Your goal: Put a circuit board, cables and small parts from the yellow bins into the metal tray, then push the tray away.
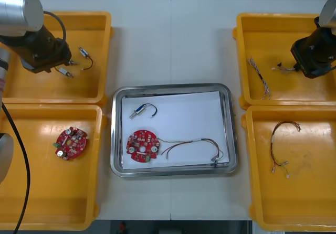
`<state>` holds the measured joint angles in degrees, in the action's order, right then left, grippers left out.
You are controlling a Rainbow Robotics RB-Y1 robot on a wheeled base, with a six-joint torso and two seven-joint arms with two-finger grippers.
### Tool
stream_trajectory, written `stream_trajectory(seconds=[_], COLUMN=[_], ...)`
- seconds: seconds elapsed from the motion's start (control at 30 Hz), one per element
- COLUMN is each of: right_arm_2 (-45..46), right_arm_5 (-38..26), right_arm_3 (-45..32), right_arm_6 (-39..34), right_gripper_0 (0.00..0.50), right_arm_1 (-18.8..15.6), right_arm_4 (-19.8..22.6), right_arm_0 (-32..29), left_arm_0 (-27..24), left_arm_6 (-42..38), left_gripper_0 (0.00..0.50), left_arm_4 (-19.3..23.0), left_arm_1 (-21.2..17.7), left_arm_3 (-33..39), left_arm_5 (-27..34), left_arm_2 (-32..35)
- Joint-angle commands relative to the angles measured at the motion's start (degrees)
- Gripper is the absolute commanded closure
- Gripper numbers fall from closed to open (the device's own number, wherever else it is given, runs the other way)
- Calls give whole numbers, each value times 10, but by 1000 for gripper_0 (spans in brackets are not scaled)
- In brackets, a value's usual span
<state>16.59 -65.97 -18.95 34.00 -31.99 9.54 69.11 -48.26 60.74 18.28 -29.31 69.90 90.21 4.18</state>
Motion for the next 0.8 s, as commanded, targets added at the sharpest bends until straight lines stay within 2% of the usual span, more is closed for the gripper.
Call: stream_trajectory(seconds=[0.03, 0.27, 0.63, 0.67, 0.7, 0.73, 0.77, 0.8], right_arm_2=[-11, -12, -9, -9, -9, -9, -9, -9], right_arm_5=[-66, -183, -343, -360, -373, -381, -395, -409], right_arm_3=[-66, -167, -299, -311, -324, -330, -342, -355], right_arm_6=[25, 48, 171, 183, 193, 201, 212, 223], right_gripper_0=[500, 500, 500, 500, 500, 500, 500, 500], right_arm_1=[4, -5, -13, -13, -14, -14, -14, -14], right_arm_4=[-11, -17, -30, -29, -28, -28, -27, -25], right_arm_0=[-18, -18, -18, -18, -19, -18, -18, -18], left_arm_0=[-28, -28, -27, -24, -24, -23, -22, -22], left_arm_6=[61, 64, 68, 68, 68, 68, 68, 68], left_gripper_0=[0, 0, 0, 52, 218, 323, 488, 499], left_arm_4=[5, 8, 18, 18, 18, 18, 18, 18], left_arm_1=[-18, -16, -15, -15, -15, -15, -15, -15], left_arm_3=[-16, -49, -87, -87, -87, -87, -87, -87], left_arm_5=[-32, -79, -115, -118, -120, -121, -123, -123], left_arm_2=[-10, -12, -35, -37, -39, -40, -43, -43])
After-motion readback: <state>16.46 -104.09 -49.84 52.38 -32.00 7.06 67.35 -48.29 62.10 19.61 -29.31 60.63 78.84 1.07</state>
